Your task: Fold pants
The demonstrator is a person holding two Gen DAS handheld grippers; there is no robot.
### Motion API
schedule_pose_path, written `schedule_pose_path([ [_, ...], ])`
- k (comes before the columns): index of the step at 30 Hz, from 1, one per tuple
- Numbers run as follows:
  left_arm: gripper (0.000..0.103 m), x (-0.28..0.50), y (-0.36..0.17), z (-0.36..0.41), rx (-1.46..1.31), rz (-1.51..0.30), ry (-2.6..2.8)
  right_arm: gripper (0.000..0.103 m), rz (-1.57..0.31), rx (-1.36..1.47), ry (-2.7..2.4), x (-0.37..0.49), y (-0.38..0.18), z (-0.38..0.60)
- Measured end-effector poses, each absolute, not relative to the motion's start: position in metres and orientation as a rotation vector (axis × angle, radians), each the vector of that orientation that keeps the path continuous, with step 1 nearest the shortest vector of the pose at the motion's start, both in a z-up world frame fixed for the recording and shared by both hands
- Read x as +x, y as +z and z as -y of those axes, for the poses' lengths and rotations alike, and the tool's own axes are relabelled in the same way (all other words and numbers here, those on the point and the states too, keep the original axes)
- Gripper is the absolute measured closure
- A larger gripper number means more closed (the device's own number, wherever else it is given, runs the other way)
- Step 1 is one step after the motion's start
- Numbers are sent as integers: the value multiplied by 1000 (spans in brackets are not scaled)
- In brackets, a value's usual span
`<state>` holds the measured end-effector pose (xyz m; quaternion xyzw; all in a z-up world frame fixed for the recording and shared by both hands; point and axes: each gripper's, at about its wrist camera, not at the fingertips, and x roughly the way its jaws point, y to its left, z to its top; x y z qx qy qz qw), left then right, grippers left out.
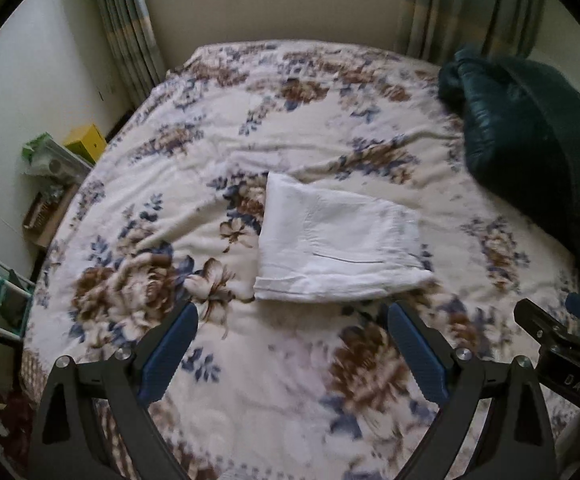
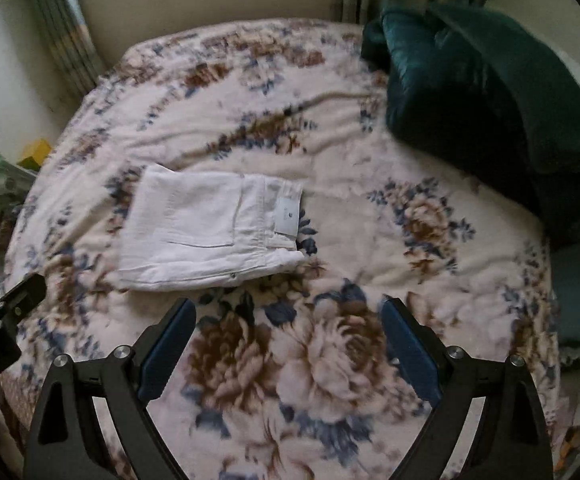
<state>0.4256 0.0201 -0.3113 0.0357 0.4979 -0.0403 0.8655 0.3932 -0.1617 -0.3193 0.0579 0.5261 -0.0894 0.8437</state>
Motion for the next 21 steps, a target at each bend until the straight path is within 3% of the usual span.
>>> schedule_pose_path([
  [12, 6, 290, -160, -12, 58, -903, -78, 7, -950, 111, -134, 240, -135, 167],
  [21, 6, 223, -77, -23, 12, -833, -92, 7, -852, 79, -88, 142, -18, 159],
])
